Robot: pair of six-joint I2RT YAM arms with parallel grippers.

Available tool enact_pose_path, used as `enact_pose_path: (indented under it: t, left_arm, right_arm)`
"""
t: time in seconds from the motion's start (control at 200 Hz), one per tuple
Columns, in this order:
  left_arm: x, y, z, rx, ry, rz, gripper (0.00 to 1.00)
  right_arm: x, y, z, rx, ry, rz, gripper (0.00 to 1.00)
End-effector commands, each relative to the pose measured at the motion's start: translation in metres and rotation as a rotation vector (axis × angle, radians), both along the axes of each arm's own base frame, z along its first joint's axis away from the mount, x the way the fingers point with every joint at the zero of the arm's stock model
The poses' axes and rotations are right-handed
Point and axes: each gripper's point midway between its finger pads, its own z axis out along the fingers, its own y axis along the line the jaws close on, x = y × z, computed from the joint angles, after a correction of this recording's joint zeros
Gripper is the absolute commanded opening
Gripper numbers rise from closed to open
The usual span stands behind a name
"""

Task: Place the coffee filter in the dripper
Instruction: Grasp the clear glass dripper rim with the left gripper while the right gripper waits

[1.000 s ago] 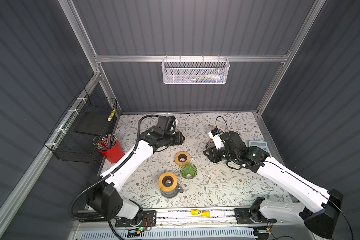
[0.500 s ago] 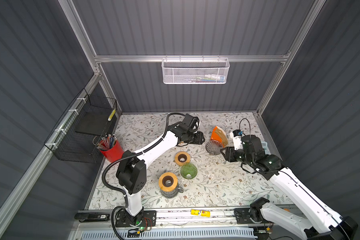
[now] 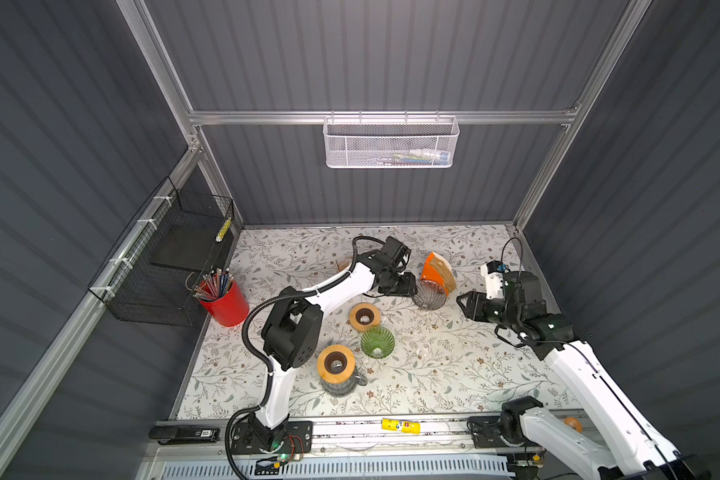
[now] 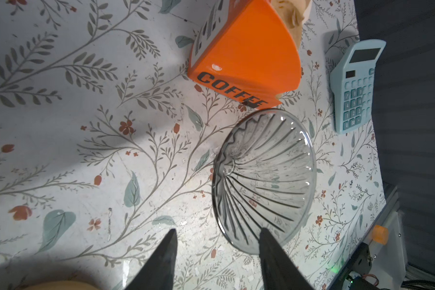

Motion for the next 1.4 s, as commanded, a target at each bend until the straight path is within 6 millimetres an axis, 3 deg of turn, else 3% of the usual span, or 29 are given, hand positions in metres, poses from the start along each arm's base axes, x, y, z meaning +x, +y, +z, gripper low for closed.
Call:
enact_pose_path:
  t: [0.0, 0.46, 0.931, 1.396]
  left_arm:
    - [0.003, -0.012, -0.001, -0.027, 0.021, -0.007, 0.52]
    - [0.011, -0.021, -0.027, -0.014, 0.052, 0.000, 0.47]
    - [0.013, -0.027, -0.036, -0.023, 0.069, -0.006, 0.38]
    - [0.013, -0.030, -0.034, -0.041, 0.067, -0.014, 0.06]
  right_arm:
    - [-0.003, 0.003, -0.005, 0.015, 0.016, 0.021, 0.51]
    - [0.000, 0.010, -0.013, 0.041, 0.039, 0.046, 0.51]
    - [0.001, 0.010, -0.017, 0.035, 0.049, 0.045, 0.51]
    - [0.002, 0.010, -0.018, 0.037, 0.054, 0.043, 0.51]
